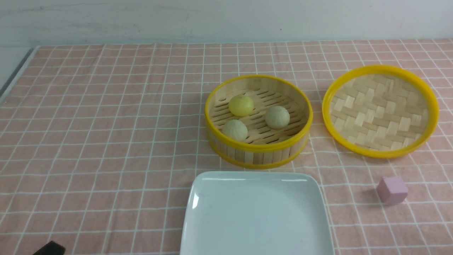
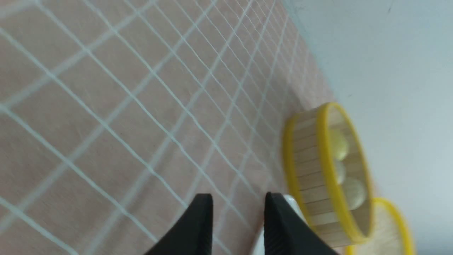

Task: Put the steamed buns into the plate on the pink tablecloth.
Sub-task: 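Reach toward a bun in the bamboo steamer with the right gripper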

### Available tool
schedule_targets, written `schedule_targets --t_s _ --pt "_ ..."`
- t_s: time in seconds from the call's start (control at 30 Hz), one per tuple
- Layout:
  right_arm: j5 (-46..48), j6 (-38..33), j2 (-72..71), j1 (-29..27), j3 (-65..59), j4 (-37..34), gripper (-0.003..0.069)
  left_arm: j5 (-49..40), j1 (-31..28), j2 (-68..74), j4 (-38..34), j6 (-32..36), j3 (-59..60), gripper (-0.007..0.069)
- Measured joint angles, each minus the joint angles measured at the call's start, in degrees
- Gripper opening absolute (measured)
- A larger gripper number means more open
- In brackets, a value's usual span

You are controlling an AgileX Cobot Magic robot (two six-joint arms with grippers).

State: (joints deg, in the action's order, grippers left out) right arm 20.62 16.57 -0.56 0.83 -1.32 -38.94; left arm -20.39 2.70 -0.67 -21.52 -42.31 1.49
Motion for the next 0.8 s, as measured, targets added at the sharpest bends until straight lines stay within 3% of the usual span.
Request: schedule_targets --t_s 0.1,0.23,0.33,0.43,0.53,0.57,0.67,0.8 --pt "-0.7 3.0 0.0 0.0 0.0 -7.1 0.0239 0.5 0.0 0.0 -4.9 -3.8 0.0 0.0239" --pt "-1.5 3.2 0.0 0.0 0.0 -12.4 0.0239 2.9 0.0 0.0 -4.6 -3.8 0.1 0.0239" --pt "-2.3 1.2 0.0 0.0 0.0 -18.9 0.0222 3.3 0.0 0.0 -2.2 3.9 -1.1 0.0239" --pt "-3.1 -5.2 0.0 0.0 2.8 -23.0 0.0140 2.7 0.0 0.0 -1.6 10.5 -6.2 0.0216" --pt "-3.4 -14.9 1.0 0.0 7.5 -24.0 0.0045 1.4 0.0 1.3 -1.2 16.0 -12.8 0.0146" --pt "-2.6 -22.0 3.1 0.0 11.3 -24.0 -0.0002 -1.3 0.0 4.3 -1.0 19.0 -17.0 0.0081" --pt "3.4 -31.1 10.3 0.0 18.1 -22.0 -0.0010 -11.1 0.0 12.3 1.1 23.9 -23.4 0.0013" --pt "21.6 -33.0 28.2 0.0 28.0 -15.3 -0.0010 -28.7 0.0 25.8 6.3 28.4 -31.8 0.0001"
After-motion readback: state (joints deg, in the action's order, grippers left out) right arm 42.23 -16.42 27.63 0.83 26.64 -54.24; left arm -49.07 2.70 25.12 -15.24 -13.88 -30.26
